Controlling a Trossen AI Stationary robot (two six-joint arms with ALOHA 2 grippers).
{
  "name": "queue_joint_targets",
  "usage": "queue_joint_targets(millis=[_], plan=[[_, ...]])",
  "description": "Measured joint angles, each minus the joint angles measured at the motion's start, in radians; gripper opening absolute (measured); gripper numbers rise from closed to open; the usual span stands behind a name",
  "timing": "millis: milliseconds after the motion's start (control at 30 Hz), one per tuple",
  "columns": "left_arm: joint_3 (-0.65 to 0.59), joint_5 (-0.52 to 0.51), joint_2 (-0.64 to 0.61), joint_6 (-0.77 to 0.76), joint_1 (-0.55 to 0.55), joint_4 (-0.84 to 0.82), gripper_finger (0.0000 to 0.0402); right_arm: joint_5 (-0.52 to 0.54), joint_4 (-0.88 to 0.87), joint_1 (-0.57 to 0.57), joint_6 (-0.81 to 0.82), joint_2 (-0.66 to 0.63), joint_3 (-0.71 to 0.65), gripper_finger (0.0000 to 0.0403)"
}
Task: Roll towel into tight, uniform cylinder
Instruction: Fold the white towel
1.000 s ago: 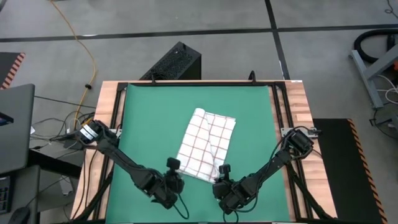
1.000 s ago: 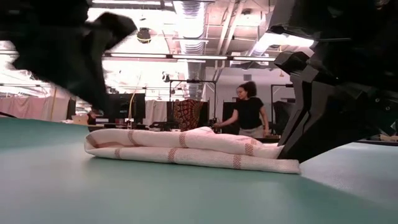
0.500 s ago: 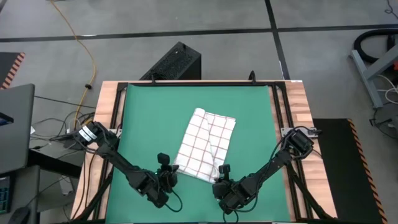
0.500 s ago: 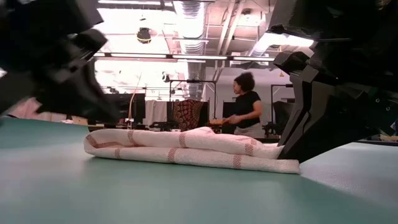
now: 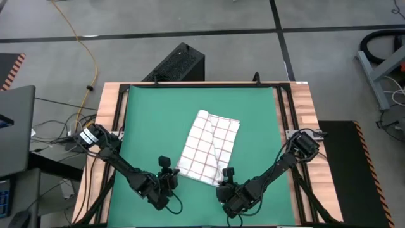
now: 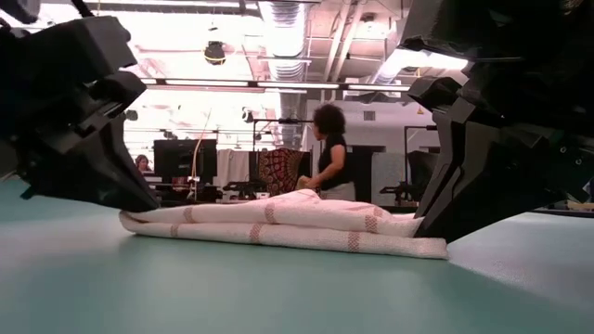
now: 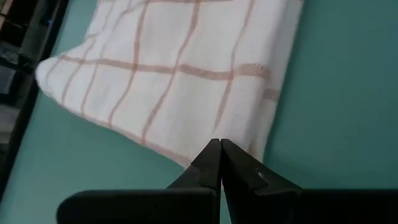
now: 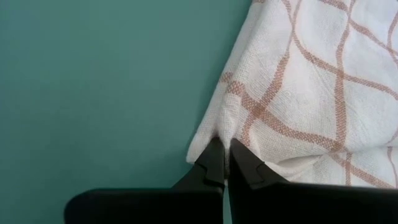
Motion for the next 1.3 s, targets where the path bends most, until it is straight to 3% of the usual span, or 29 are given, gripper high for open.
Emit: queue_joint_targets(millis=[300,600,833,1300], plan=[[0.000,0.090,0.000,-0.070,-0.003,-0.034,0.0000,0.000,0.000,0.002,-0.007,0.000,0.000,0.0025],[0.001,0.103,0.000,-0.090,-0.001,-0.034,0.0000,0.069,-0.043,0.022,-0.030,-0.042,-0.005,0.0104],[0.001,0.103,0.000,-0.094,-0.001,-0.034,0.0000,0.047,-0.040,0.030,-0.027,-0.097,-0.003,0.0160],[0.001,0.103,0.001,-0.122,0.001,-0.030,0.0000,0.111,0.040,0.037,0.018,-0.082,0.000,0.0173]])
